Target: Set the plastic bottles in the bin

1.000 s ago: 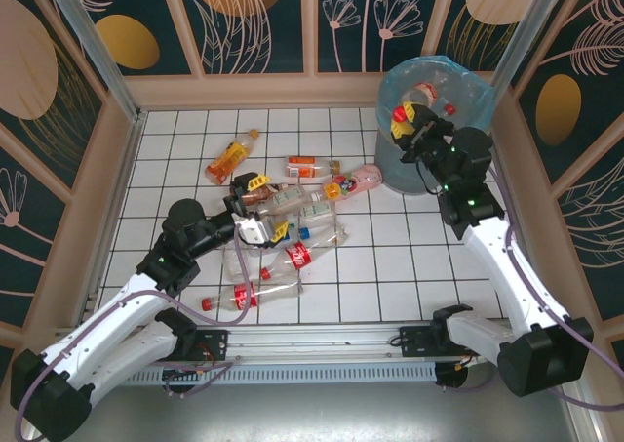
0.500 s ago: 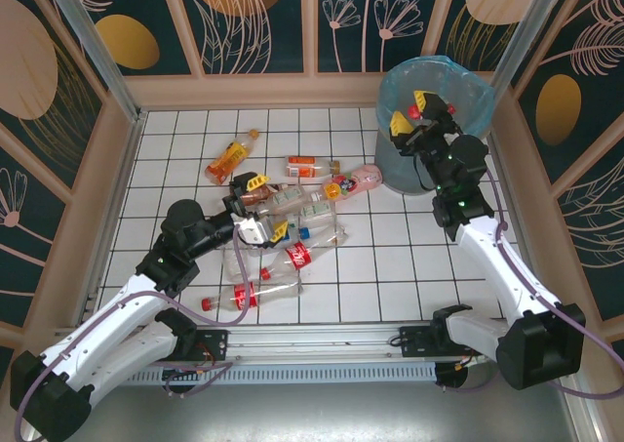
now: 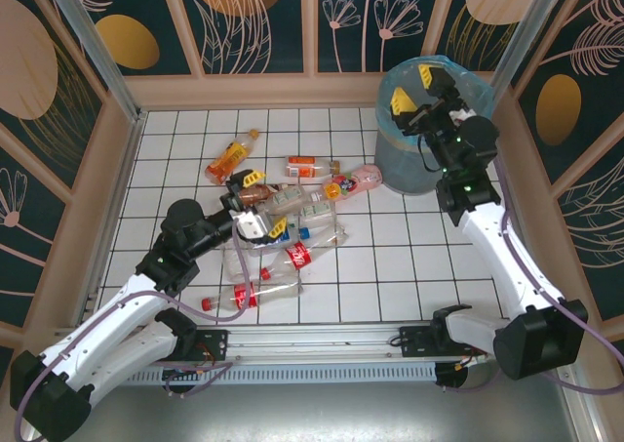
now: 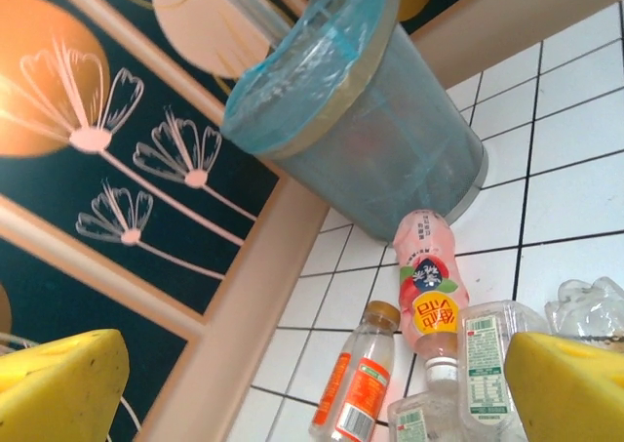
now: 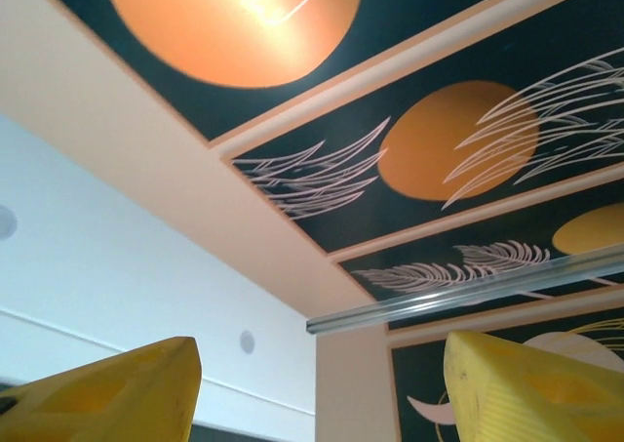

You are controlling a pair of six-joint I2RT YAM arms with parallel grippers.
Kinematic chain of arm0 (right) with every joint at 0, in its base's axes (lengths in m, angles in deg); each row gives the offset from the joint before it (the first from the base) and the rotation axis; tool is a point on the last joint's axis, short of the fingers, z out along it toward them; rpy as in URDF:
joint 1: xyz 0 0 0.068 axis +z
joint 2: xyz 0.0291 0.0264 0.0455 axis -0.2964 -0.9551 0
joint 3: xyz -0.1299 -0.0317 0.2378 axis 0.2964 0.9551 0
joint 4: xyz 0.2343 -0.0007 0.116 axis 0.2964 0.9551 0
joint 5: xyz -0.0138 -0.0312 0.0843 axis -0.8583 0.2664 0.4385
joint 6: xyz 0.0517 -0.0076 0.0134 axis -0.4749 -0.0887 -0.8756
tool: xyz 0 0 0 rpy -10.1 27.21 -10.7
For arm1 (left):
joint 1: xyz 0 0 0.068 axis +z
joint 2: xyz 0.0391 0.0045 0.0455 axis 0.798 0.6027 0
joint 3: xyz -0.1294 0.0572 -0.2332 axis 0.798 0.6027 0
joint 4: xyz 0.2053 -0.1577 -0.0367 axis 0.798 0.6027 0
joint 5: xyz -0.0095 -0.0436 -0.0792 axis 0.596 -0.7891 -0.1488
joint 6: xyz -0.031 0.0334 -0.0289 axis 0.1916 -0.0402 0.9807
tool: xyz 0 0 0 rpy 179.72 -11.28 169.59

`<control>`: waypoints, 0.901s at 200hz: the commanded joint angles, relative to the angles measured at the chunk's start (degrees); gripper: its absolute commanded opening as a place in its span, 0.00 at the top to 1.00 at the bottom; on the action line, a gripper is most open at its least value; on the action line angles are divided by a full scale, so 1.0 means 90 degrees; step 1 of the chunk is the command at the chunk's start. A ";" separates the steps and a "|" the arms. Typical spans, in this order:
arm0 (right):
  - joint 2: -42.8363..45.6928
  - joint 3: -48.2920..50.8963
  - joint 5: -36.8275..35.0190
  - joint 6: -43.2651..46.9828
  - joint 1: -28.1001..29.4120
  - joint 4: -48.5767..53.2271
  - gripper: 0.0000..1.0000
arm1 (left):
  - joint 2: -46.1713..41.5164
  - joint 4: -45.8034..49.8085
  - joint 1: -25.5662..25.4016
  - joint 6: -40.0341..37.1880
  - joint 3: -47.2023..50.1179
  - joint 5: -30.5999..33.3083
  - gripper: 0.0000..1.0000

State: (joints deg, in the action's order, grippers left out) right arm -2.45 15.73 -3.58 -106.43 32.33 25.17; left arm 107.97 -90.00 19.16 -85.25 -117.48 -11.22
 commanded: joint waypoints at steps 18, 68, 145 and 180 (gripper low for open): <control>0.0188 -0.0825 0.0292 0.2192 0.0342 0.1358 0.38 | 0.0399 0.0074 -0.0020 0.1998 -0.1256 0.1633 0.02; -0.0692 -0.2813 -0.0447 0.6366 0.1987 0.4017 0.46 | 0.1482 0.2721 -0.0016 0.5272 -0.3055 0.3468 0.02; -0.1828 -0.1863 -0.0589 1.2989 0.4048 0.4587 0.50 | 0.1359 0.4738 0.1176 0.7547 -0.2815 0.2948 0.04; -0.2088 -0.1282 0.0248 1.4585 0.5035 0.4316 0.47 | 0.1271 0.4527 0.2396 0.7486 -0.2928 0.2520 0.03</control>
State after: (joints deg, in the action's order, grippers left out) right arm -20.50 2.74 -6.40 6.13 73.18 65.78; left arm 120.08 -50.11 36.69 -20.09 -142.44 14.48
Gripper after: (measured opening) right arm 0.525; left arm 0.963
